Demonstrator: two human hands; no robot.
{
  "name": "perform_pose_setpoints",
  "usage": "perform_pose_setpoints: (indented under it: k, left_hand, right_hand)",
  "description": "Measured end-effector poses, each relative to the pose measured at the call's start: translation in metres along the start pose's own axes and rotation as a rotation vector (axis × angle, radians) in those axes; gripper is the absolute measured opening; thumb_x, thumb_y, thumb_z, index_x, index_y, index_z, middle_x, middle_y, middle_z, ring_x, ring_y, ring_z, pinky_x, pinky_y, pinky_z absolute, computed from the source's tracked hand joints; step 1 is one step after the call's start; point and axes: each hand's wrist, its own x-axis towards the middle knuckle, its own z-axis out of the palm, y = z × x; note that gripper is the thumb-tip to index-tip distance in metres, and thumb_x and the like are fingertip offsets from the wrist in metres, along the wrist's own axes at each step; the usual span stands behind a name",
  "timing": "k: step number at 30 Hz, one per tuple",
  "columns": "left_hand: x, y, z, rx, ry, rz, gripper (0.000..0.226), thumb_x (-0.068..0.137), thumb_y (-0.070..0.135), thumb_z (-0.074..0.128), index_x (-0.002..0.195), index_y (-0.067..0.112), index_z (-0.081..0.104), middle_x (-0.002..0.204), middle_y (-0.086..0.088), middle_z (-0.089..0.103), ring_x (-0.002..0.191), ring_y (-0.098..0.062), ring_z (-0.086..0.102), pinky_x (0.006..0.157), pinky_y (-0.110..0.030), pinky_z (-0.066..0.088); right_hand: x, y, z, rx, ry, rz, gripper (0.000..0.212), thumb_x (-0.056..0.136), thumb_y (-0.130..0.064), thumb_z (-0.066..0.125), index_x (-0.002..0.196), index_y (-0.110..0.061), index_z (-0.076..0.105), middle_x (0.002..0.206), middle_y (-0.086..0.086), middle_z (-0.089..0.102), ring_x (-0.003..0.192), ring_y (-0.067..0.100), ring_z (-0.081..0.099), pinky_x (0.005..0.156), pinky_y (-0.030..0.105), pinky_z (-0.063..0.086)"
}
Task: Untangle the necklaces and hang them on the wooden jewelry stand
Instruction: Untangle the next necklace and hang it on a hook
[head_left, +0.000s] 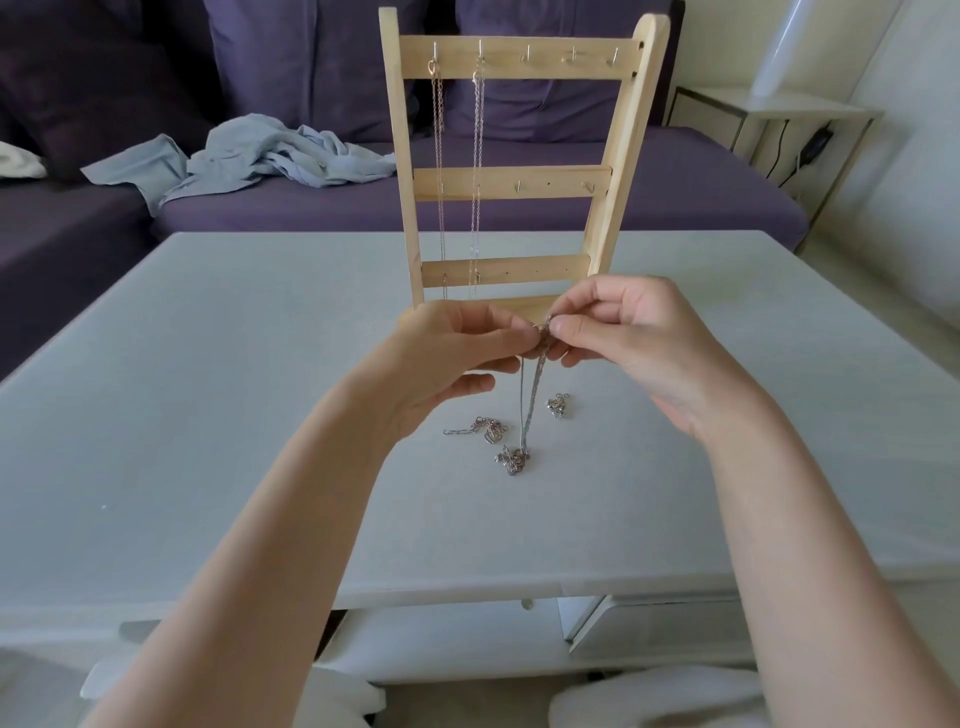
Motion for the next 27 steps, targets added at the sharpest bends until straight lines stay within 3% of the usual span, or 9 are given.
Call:
perform_pose_setpoints:
  k: [7,10,14,18,21,24,27]
  left_hand:
    - [0.003,0.002,0.002,0.153,0.061,0.113,0.014,0.082,0.016,0.068,0.070,0.022,0.065,0.068,0.009,0.059,0.066,-0.006,0.051,0.063,-0.019,0.045]
    - [0.004,0.002,0.005,0.178,0.098,0.201,0.013,0.074,0.021,0.073,0.066,0.024,0.063,0.070,0.005,0.064,0.063,-0.009,0.051,0.063,-0.020,0.043]
    - [0.005,0.003,0.009,0.190,0.124,0.292,0.021,0.081,0.004,0.067,0.067,0.016,0.058,0.074,-0.005,0.067,0.050,-0.004,0.046,0.055,-0.018,0.040]
    - [0.007,0.003,0.009,0.256,0.102,0.351,0.022,0.077,0.002,0.070,0.068,0.017,0.056,0.062,0.005,0.062,0.047,-0.001,0.047,0.050,-0.016,0.039]
    - [0.008,0.001,0.006,0.339,0.116,0.364,0.020,0.072,0.015,0.073,0.070,0.024,0.055,0.062,0.009,0.064,0.051,-0.006,0.050,0.055,-0.024,0.043]
    - [0.009,0.001,0.003,0.422,0.133,0.397,0.025,0.079,0.010,0.070,0.073,0.027,0.052,0.067,0.008,0.065,0.054,-0.010,0.051,0.059,-0.030,0.045]
    - [0.007,0.002,0.005,0.485,0.164,0.423,0.024,0.076,0.021,0.070,0.073,0.032,0.049,0.072,0.008,0.064,0.061,-0.015,0.056,0.067,-0.039,0.050]
  right_hand:
    - [0.000,0.000,-0.004,-0.060,-0.008,-0.010,0.016,0.084,0.000,0.063,0.074,-0.012,0.066,0.065,0.002,0.061,0.056,0.007,0.052,0.057,0.017,0.045]
    - [-0.001,-0.002,-0.004,-0.070,0.010,-0.018,0.015,0.084,0.000,0.064,0.074,-0.012,0.065,0.065,-0.002,0.059,0.056,0.003,0.050,0.056,0.016,0.044]
    - [0.000,-0.002,-0.004,-0.050,0.030,-0.018,0.016,0.084,0.002,0.063,0.074,-0.011,0.064,0.065,-0.003,0.059,0.058,0.005,0.051,0.056,0.016,0.044]
    - [0.000,0.000,-0.004,-0.052,0.015,0.005,0.016,0.083,0.003,0.062,0.074,-0.010,0.063,0.067,0.002,0.063,0.060,0.007,0.056,0.057,0.016,0.044]
    - [0.001,0.002,-0.003,-0.060,-0.007,0.029,0.013,0.084,0.003,0.060,0.078,-0.007,0.063,0.069,0.005,0.067,0.059,0.008,0.060,0.056,0.017,0.044]
    - [0.002,0.003,-0.003,-0.032,-0.014,0.050,0.012,0.086,0.004,0.057,0.080,-0.006,0.061,0.070,0.006,0.069,0.060,0.012,0.061,0.055,0.019,0.045]
    - [0.002,0.002,-0.002,-0.007,-0.010,0.049,0.013,0.087,0.004,0.056,0.080,-0.006,0.060,0.070,0.006,0.069,0.060,0.012,0.061,0.057,0.019,0.046]
